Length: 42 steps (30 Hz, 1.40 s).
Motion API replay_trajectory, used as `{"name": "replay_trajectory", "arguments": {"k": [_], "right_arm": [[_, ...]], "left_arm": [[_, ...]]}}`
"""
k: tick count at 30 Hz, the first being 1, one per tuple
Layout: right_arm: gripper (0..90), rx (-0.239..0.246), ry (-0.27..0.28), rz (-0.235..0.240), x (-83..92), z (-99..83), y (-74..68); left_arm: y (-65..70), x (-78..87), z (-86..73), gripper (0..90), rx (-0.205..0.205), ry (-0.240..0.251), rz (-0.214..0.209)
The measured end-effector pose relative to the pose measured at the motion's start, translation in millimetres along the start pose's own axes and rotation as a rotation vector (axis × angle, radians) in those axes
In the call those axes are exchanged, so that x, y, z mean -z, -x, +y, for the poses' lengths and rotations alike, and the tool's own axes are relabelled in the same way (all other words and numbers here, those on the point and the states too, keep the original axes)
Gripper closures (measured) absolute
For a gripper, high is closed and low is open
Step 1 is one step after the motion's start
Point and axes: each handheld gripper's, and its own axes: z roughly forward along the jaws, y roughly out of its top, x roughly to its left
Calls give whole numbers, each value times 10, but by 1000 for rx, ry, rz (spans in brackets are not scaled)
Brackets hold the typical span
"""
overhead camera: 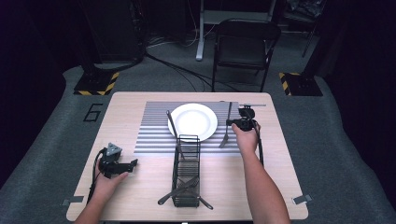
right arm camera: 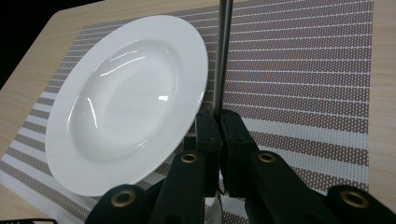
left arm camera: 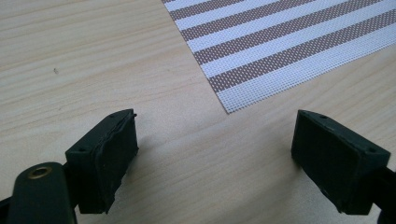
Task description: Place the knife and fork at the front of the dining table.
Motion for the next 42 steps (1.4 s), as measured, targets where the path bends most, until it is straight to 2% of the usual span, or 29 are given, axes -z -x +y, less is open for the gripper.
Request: {"name": "replay_trajectory", "arguments": {"k": [11,17,26,28,32,38,42], "right_arm": [[878,-58,-8,-18,-137,25,22],[878,-110,-31,-41,-220,50,23],[878,-159,-13,-55,-302,38,67],[878,-192,-17,-48,-320,34,86],[877,-229,-14,-47,-362,19,127],[877,-219,-9,-53,-411,13,135],[877,-250,-5,-56,-440,9,134]], "left_arm": [[-1,1,0,144,-1,-1,-3],[5,0,3,144,-2,-4,-2],[4,-1,3,144,-4,-4,-4],[3,-3,4,144,-5,-1,-4],[3,-9,6,145,-7,2,-6],[3,-9,6,145,-7,3,-6],[11,-6,3,145,-4,1,-7]]}}
